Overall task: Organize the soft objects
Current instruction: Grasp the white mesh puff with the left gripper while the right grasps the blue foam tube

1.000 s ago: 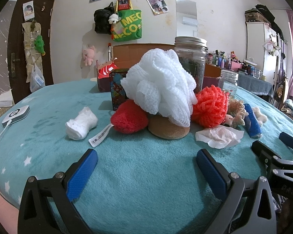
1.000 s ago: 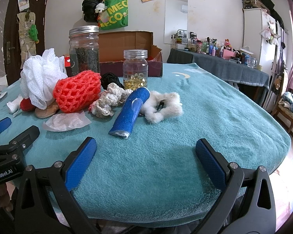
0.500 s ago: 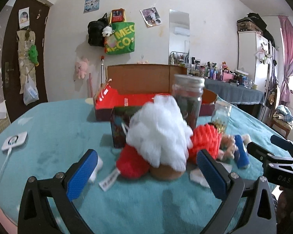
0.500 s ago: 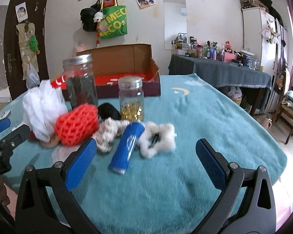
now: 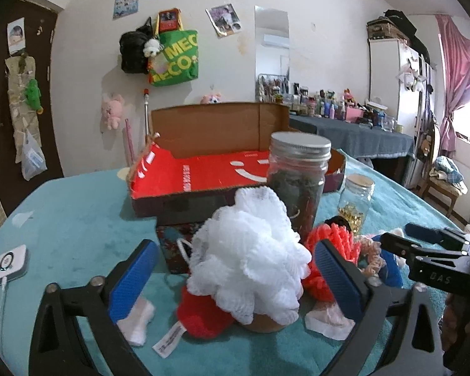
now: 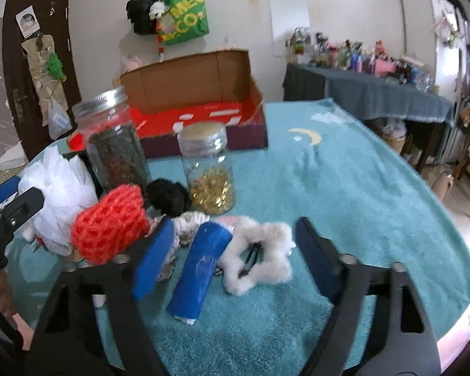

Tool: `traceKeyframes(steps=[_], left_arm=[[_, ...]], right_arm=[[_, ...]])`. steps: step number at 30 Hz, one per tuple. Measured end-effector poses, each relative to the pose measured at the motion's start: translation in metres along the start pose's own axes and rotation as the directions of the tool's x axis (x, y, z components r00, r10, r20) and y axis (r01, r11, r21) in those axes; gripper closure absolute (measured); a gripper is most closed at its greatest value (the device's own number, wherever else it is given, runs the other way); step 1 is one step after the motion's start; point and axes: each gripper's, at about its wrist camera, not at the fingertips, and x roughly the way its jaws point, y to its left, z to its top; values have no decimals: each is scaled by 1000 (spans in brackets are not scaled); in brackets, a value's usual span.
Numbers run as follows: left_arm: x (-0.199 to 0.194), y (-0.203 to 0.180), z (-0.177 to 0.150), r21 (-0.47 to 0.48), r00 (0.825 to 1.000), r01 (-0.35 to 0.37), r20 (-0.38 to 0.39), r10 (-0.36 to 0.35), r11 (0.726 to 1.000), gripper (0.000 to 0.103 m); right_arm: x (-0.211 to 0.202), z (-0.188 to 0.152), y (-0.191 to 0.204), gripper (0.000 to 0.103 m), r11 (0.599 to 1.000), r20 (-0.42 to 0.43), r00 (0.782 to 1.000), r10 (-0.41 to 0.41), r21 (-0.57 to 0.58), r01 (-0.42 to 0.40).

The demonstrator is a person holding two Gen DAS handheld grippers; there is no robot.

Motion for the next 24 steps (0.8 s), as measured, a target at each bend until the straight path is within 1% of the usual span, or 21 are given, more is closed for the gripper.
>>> traceKeyframes(steps=[1,2,3,4,6,7,8,10,13,16,20,24], left_arm=[[3,-1,0,-1,1000,8,-16,-8,1000,17],[7,-2,-1,0,999,20,-34,-20,1000,25],[10,-2,-3,-3,998,40,-58,-41,999,31],[12,-3,-4,-7,996,54,-71,-55,999,40],[13,-3,-6,-11,995,61,-75,-62,998,48],[11,-3,-5,-9,996,64,-69,-64,998,54],[9,-2,-5,-13,996,67,-65,-68,998,58],[6,0,-5,-26,995,75,-63,-76,997,64],[0,2,-4,-35,995,83,-54,-84,996,69],[-3,2,0,-34,995,93,-44,-94,995,71],[-8,1,4,-27,995,98,-25,-98,995,73],[-12,4,9,-36,994,108,-21,-109,994,73]], right_arm=[[3,-3,0,52,1000,-17,1000,16,5,-16],[4,-6,-1,56,1000,-26,999,25,8,-25],[6,-9,0,62,999,-36,999,38,4,-38],[6,-11,1,65,999,-38,998,45,0,-45],[4,-14,4,74,998,-37,997,64,-16,-65],[4,-14,6,84,997,-40,997,69,-25,-70],[3,-14,7,84,995,-43,995,90,-27,-91],[1,-14,9,89,995,-37,995,94,-29,-95],[-5,-12,8,93,993,-21,993,115,-20,-115],[-12,-9,9,93,992,-4,993,121,-26,-121],[-18,-3,10,93,992,14,992,126,-28,-126],[-18,0,11,94,991,13,991,134,-29,-133]])
